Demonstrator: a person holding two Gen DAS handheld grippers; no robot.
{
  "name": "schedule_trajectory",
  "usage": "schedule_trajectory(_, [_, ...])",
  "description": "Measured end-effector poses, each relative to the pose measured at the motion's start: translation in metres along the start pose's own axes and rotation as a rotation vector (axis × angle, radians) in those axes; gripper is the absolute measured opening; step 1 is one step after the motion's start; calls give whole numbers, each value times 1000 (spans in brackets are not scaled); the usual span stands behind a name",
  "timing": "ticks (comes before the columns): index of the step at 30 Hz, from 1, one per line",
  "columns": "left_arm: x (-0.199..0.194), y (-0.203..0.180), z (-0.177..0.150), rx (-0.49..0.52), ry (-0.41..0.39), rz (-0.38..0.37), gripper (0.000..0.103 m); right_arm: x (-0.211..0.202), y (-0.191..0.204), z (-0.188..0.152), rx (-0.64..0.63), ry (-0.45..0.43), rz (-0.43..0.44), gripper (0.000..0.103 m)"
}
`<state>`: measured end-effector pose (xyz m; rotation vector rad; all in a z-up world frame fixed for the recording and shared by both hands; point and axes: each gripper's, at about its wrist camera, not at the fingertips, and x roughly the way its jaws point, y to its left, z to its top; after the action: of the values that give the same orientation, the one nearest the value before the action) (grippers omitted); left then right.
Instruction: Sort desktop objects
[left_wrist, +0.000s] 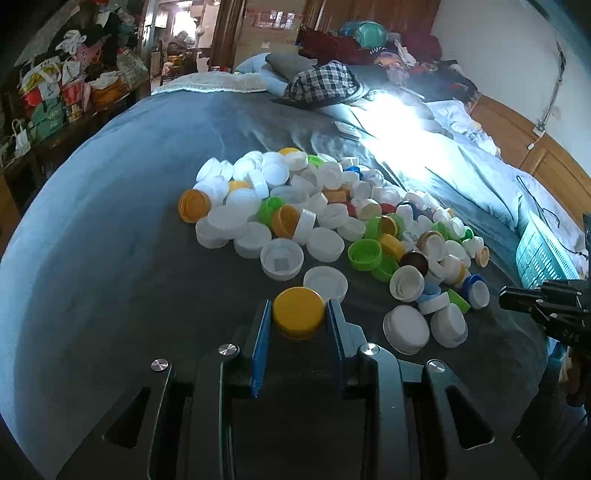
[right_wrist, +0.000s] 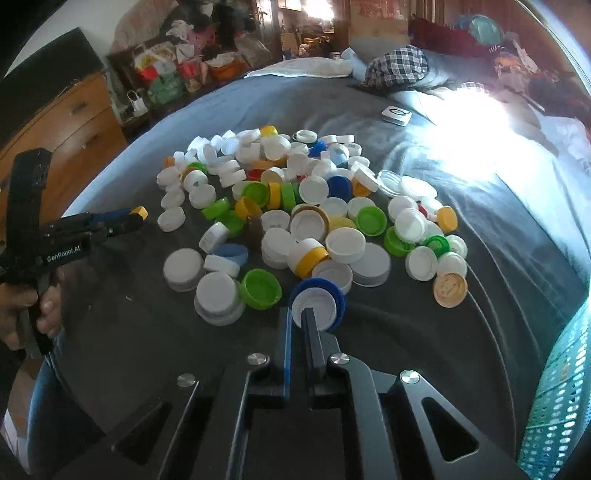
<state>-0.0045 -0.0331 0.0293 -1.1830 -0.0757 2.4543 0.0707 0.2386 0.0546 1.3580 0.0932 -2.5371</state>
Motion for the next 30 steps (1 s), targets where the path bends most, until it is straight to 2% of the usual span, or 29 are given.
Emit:
schedule_trajectory(3, [1,1,-4,-24,6,-1,25,6,-2,-3,1,22,42,14])
schedule_trajectory(4, [1,2,-5,-29,8,1,25,6,-1,-3,-11,12,38,24])
schedule_trajectory(5, [1,2,-5,-34,8,2,25,7,-1,-2,-9,5,43,28])
schedule_trajectory(9, [-2,4,-4,-47,0,3,25,6,-10,7,47,-43,21,28])
schedule_trajectory(12, [2,4,-5,-52,10,-4,25,16,-17,11,52,-17,11,28])
schedule_trajectory(13, [3,4,-5,-54,13,-6,25,17,-24,12,84,-8,34,29])
schedule_trajectory(15, [5,5,-7,-63,21,-19,25,20,-32,10,140,0,81,40])
schedule_trajectory(16, [7,5,-7,-65,24,-21,25,25,-33,9,154,24,110,52])
schedule_trajectory(17, [8,5,-7,-66,27,-20,25,31,-32,8,159,54,136,56])
schedule_trajectory(18, [9,5,-7,-68,29,-19,25,33,-30,7,157,60,145,55])
schedule_trajectory(19, [9,5,-6,-72,26,-23,25,29,-26,8,155,47,191,52])
schedule_trajectory(20, [8,5,-5,-72,21,-25,25,17,-20,11,144,7,265,43])
schedule_trajectory(21, [7,4,-4,-68,16,-27,25,1,-9,16,102,-38,312,42])
schedule_trajectory(23, [6,2,-3,-59,10,-32,25,-19,7,22,16,-77,346,42])
schedule_trajectory(28, [5,3,-5,-76,6,-36,25,-11,4,17,-6,-36,226,42])
schedule_trajectory(30, [4,4,-8,-79,9,-34,25,-5,2,11,-2,-7,210,42])
